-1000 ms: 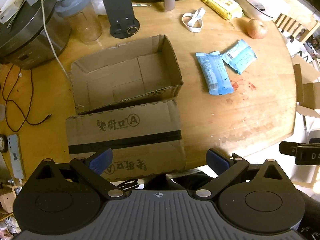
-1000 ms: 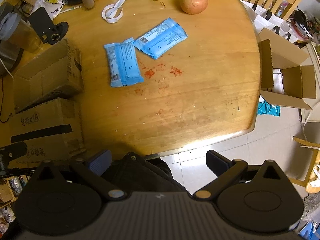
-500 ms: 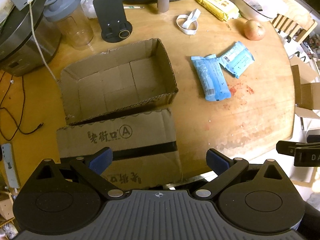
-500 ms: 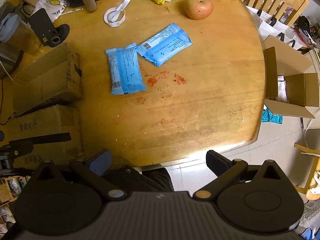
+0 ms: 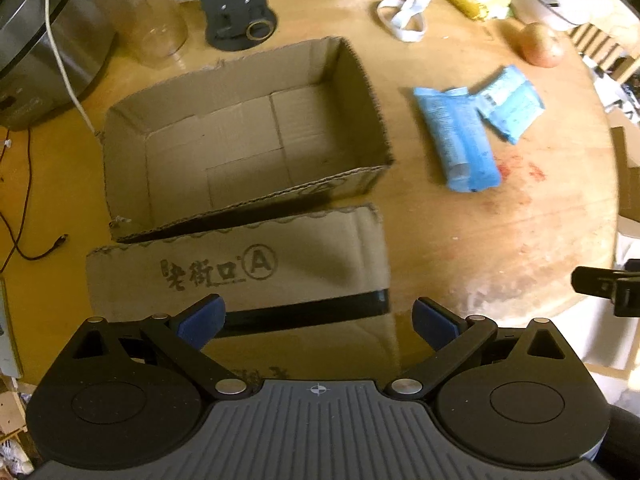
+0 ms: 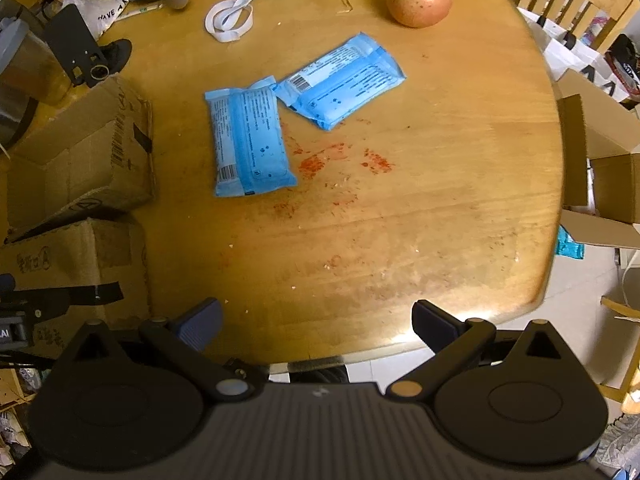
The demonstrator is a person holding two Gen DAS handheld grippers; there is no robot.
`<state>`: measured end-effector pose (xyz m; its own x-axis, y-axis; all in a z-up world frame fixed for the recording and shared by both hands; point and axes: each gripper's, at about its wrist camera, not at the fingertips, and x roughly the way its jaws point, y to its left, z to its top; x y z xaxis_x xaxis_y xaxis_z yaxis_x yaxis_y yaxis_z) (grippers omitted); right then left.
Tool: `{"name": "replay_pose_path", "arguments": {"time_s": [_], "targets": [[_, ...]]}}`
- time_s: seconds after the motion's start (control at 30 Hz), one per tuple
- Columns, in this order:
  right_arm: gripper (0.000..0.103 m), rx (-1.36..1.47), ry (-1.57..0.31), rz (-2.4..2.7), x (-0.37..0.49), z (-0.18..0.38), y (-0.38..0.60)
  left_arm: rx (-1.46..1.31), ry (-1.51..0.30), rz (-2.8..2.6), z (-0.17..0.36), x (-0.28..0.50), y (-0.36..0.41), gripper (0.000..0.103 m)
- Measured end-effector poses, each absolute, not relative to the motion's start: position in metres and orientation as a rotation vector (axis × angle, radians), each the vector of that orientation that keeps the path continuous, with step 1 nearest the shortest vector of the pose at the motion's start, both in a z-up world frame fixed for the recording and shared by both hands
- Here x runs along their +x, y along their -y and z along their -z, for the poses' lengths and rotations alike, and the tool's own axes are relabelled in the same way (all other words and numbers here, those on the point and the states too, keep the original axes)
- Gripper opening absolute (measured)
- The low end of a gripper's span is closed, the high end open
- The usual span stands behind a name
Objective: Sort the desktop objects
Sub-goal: 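Move the right gripper across the table toward the two blue packets, then lower the open right gripper over the wider blue packet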
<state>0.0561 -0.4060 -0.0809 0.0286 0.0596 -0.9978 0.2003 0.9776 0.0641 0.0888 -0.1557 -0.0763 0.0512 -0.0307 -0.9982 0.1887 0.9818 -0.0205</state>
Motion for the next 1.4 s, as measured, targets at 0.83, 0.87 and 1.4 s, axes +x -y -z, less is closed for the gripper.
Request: {"name": "replay_pose_path", "arguments": {"time_s": [0.83,0.87,1.4], "targets": [[0.103,0.207,-1.517,0.12,0.081,0.101,0.408,0.127,-1.51,0.133,0.075,0.09,0.157,0.103],[0.103,0.206,-1.516,0.121,0.083,0.101,0.409,0.128,-1.51,0.132,0.075,0.091,0.158,0.103],[0.103,0.18,-1.492,0.128,0.114,0.106,0.412,0.13,-1.518,0.113,0.077,0.091,0.157,0.103]]}}
